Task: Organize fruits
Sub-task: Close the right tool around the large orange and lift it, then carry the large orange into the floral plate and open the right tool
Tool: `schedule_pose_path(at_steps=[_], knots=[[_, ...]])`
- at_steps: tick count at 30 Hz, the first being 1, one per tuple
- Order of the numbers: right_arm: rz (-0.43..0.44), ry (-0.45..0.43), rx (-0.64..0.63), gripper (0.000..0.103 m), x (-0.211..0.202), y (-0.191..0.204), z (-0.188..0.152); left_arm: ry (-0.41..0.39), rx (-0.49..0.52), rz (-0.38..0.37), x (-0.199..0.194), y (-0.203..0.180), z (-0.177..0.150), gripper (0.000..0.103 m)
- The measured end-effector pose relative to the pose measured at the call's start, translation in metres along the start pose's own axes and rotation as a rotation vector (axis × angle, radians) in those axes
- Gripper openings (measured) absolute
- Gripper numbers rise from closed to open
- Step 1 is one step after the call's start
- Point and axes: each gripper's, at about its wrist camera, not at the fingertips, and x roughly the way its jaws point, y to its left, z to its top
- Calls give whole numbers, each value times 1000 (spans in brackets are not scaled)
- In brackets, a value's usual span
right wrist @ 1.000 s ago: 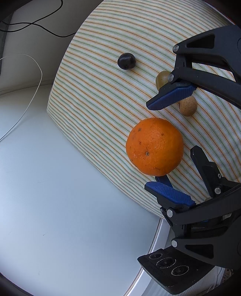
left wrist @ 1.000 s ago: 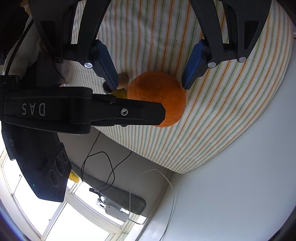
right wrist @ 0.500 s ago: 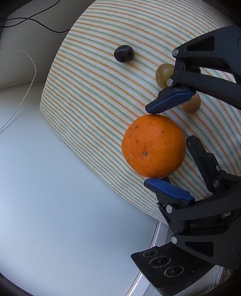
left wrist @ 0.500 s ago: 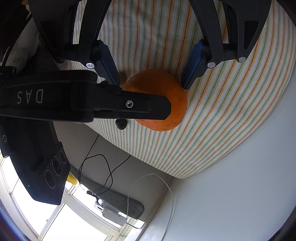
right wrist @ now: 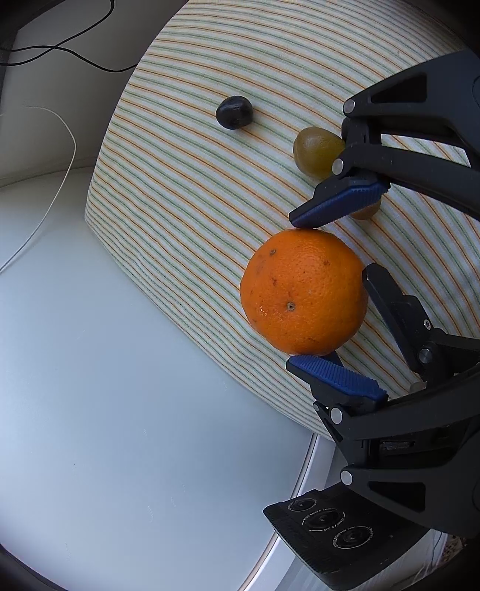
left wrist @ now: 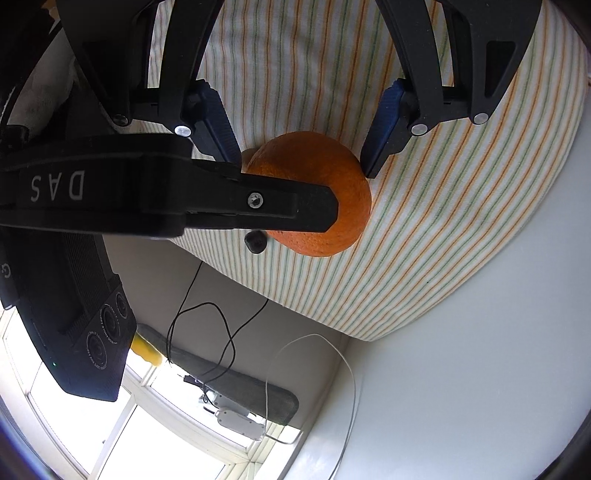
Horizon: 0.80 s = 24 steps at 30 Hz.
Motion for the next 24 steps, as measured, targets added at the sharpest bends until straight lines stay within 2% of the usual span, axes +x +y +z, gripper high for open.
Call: schedule_pose_path(at_steps=[13,24], knots=[[12,-76,31,74,-61,-11,-22,-27,85,-44,-12,-58,0,66],[-25,-132,72,74,-123,-42,-56,-11,156,-115,4,-119,0,66]])
